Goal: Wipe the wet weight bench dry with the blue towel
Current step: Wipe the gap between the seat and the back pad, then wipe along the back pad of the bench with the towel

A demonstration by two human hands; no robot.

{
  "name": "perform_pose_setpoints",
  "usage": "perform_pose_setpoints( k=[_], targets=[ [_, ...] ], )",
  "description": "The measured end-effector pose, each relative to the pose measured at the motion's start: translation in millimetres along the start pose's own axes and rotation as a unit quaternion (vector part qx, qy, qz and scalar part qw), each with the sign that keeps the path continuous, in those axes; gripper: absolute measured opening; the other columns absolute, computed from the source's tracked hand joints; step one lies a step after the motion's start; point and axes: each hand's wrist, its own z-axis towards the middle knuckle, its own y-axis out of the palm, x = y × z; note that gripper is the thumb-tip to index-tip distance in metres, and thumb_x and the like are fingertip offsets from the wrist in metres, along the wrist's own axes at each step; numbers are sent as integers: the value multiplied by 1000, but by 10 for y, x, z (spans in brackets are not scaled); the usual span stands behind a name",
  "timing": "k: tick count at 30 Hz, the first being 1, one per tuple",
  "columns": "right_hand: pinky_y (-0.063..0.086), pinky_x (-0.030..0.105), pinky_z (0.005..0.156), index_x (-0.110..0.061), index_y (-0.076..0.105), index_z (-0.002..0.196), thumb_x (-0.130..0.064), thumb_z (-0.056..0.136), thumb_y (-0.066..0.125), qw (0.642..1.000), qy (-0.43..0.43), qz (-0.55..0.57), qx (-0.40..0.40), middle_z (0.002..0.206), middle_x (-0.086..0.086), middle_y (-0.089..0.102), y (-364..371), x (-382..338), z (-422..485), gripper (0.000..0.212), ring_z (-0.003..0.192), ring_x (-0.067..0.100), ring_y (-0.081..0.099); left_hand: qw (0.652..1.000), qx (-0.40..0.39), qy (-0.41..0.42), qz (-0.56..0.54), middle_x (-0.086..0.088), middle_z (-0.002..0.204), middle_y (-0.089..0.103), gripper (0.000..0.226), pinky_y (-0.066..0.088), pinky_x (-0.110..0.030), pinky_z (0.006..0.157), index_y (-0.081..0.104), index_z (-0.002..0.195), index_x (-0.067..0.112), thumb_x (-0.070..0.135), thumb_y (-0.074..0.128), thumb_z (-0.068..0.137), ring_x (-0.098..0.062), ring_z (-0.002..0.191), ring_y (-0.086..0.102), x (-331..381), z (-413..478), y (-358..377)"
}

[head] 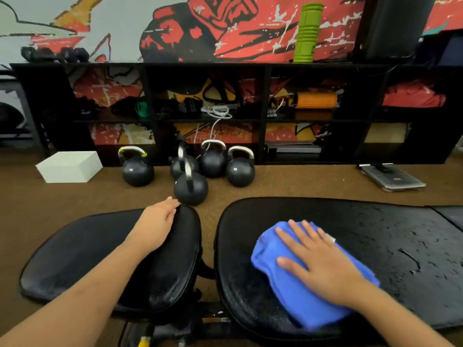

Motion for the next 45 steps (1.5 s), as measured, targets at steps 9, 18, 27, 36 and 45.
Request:
perform_pose_setpoints(
  k=[9, 18, 27, 36, 45],
  targets=[
    [-1, 51, 120, -33, 3, 156, -73, 90, 9, 995, 100, 25, -15, 165, 2, 1, 58, -424, 1158, 78, 151, 31, -4, 1000, 5, 9, 10, -9, 148, 50, 37, 25, -28, 118, 56, 139, 8, 11, 41, 105, -18, 144, 36, 90, 7, 11],
    [-8, 33, 121, -59, -9, 145, -87, 77, -9, 999, 20, 30, -21, 162, -17, -9, -96, 155, -620, 73, 150, 10, -13, 1000, -12, -5, 17, -11, 147, 51, 38, 28, -34, 118, 55, 139, 8, 12, 40, 105, -21, 143, 38, 47, 23, 25],
    [33, 45, 107, -28, 50, 138, -64, 92, 7, 977, 206, 29, -53, 141, 6, 53, -185, 638, 1451, 72, 128, 29, 49, 999, 14, -5, 28, -6, 149, 49, 39, 25, -26, 116, 54, 141, 11, 14, 37, 106, -18, 141, 40, 2, 58, 89],
    [36, 45, 100, -21, 52, 137, -55, 97, 23, 981, 157, 78, -86, 143, 8, 52, -225, -75, 1899, 61, 126, 29, 50, 997, 9, -33, 75, -5, 149, 49, 41, 30, -32, 114, 52, 142, 12, 11, 32, 106, -23, 137, 44, 82, 104, 125],
    [10, 56, 115, -26, 66, 123, -55, 91, 34, 996, -83, -10, -42, 140, 9, 49, -54, -1323, 1247, 54, 139, 34, 28, 996, -5, -22, 85, -14, 141, 56, 38, 34, -35, 110, 56, 137, 4, 5, 38, 103, -32, 129, 51, 145, 86, 63]
  ],
)
